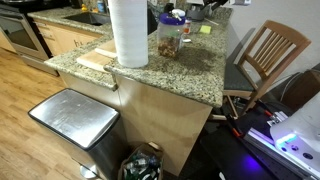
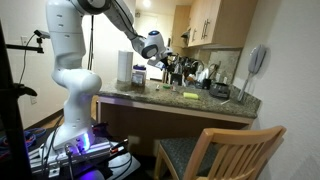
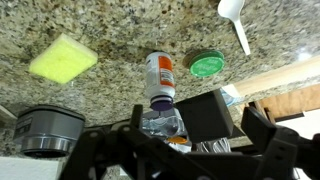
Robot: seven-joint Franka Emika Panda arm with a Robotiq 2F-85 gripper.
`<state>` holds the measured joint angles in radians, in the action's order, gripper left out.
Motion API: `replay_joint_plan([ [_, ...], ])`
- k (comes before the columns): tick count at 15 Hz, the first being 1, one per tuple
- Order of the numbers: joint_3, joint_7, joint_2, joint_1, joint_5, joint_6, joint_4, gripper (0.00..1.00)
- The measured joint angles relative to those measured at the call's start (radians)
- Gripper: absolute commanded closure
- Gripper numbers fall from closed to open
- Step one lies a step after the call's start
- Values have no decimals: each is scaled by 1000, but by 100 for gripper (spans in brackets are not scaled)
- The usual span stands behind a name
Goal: Move the bottle, sticky note, and spoon to the left side of the counter
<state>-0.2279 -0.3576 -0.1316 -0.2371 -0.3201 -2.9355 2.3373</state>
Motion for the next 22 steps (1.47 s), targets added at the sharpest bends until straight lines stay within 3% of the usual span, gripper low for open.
replay_joint_plan([
  [5, -1, 43, 27, 3, 14, 0, -19, 0],
  [9, 24, 240, 145, -13, 10, -1, -60, 0],
  [13, 53, 536, 277, -26, 60, -47, -167, 0],
  [17, 62, 592, 299, -16, 94, -50, -192, 0],
  [22, -95, 825, 339, -86, 389, -53, -209, 0],
])
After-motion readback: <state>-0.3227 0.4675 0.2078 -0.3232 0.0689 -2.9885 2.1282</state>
